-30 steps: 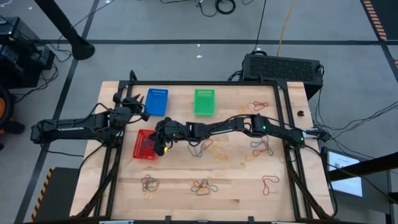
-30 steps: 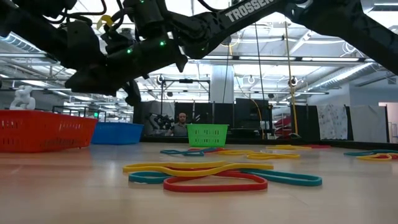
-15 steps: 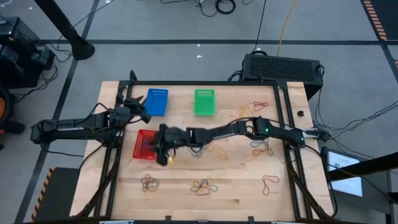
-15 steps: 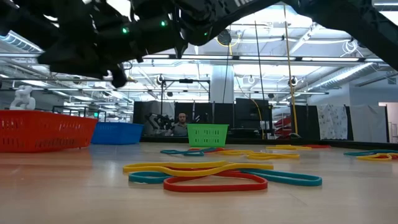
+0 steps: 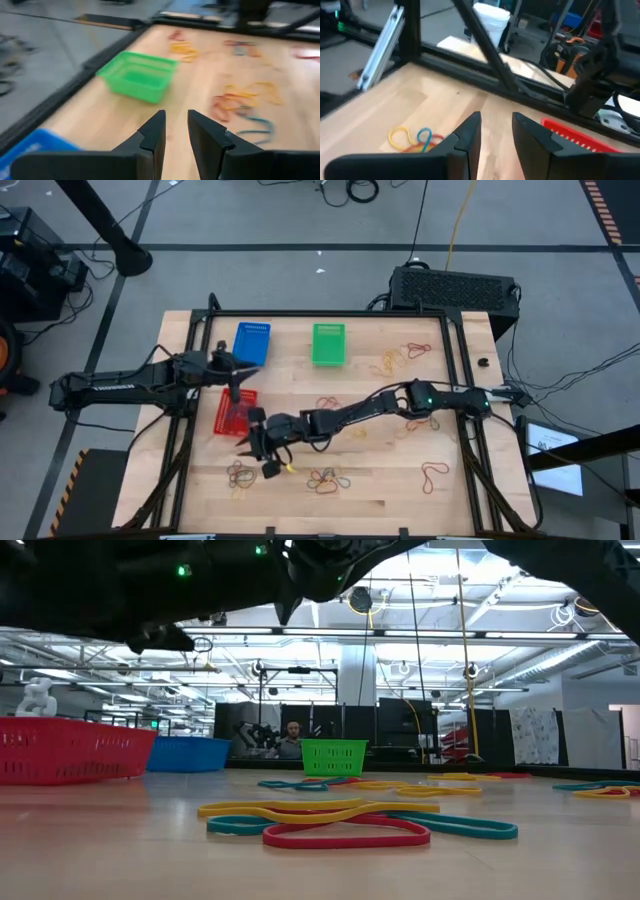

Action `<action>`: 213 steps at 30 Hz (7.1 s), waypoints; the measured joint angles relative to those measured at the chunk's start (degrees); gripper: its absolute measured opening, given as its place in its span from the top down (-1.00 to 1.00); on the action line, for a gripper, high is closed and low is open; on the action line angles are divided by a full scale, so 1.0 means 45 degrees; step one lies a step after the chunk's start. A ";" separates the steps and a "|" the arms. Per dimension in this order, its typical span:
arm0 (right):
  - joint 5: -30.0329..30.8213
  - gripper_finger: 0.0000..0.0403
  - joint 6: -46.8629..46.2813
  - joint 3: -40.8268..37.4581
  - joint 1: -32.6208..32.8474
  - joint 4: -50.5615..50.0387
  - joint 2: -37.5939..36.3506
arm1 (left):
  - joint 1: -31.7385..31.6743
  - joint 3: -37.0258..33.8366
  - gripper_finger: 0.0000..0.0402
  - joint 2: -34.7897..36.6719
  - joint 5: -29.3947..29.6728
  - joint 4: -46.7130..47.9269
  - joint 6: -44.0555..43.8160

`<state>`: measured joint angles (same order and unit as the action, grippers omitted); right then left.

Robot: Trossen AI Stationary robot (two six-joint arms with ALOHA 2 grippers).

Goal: Sort rubber bands into baskets
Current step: Put the blue rubber band into the red basket

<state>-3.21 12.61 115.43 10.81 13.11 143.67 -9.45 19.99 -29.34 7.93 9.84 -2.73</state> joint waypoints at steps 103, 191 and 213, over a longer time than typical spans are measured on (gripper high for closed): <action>-0.0187 0.92 -0.4746 0.3862 0.1166 -0.2954 0.3814 | 0.2302 -0.1195 0.55 -0.0559 -0.0035 -0.0079 -0.1635; 0.3030 0.95 -0.2850 0.3838 -0.1632 -0.2964 0.1002 | 0.0267 -0.1187 0.55 -0.0539 0.8717 0.1910 -0.1659; 0.2959 0.24 -0.4323 0.3858 -0.0890 -1.2834 -0.2166 | 0.0271 -0.1190 0.55 -0.0539 0.7103 0.1944 -0.1635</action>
<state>10.11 -6.84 132.80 6.80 -44.65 133.92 -8.23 14.63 -31.77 39.89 18.59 -10.09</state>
